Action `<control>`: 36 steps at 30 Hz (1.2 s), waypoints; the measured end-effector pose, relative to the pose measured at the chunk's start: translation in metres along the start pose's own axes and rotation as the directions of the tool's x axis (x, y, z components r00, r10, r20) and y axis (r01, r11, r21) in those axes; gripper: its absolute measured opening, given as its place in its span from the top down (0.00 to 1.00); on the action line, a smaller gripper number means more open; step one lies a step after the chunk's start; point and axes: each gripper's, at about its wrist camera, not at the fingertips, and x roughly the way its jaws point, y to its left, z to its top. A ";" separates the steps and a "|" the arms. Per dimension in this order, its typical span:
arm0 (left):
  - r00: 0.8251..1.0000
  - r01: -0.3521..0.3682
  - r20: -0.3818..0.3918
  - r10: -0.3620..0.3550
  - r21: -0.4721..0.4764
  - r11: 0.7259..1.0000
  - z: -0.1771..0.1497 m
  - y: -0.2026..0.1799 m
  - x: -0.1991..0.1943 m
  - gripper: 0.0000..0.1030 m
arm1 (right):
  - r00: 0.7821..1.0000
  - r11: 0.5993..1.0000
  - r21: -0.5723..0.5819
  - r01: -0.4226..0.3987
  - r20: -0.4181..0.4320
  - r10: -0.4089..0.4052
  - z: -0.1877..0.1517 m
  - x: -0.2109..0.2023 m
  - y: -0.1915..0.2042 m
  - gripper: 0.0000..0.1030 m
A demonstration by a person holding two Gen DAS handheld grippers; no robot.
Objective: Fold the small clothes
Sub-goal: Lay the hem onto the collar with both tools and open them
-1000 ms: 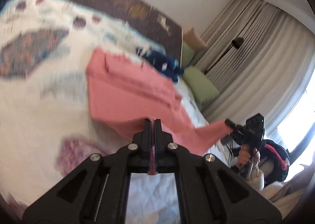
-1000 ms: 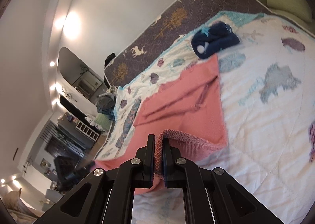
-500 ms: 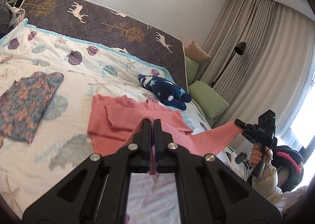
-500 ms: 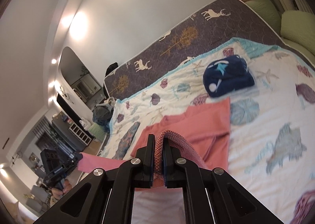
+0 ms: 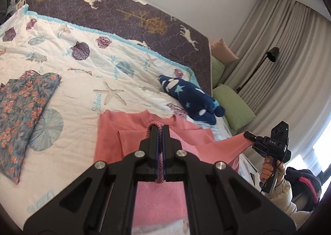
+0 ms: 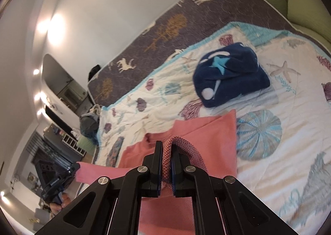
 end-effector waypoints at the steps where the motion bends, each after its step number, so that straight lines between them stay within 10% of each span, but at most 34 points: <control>1: 1.000 -0.005 -0.006 0.005 -0.004 1.000 0.003 0.004 0.009 0.97 | 1.000 1.000 0.009 0.005 -0.002 -0.005 0.004 0.007 -0.005 0.94; 12: 0.975 -0.132 -0.194 0.113 -0.089 0.987 0.000 0.067 0.114 0.97 | 0.983 0.982 0.120 0.148 -0.125 -0.133 0.026 0.098 -0.066 0.92; 27: 0.982 -0.038 -0.186 0.028 -0.049 0.998 -0.008 0.043 0.078 0.85 | 0.980 0.991 0.056 0.125 -0.164 -0.115 0.014 0.080 -0.064 0.69; 31: 0.969 -0.052 -0.243 0.048 -0.011 0.999 -0.016 0.032 0.091 0.66 | 0.973 0.990 0.060 0.128 -0.199 -0.114 0.014 0.083 -0.059 0.69; 36: 0.942 -0.125 -0.317 0.106 -0.040 0.991 -0.023 0.040 0.122 0.66 | 0.964 0.979 0.134 0.154 -0.239 -0.119 0.015 0.101 -0.068 0.69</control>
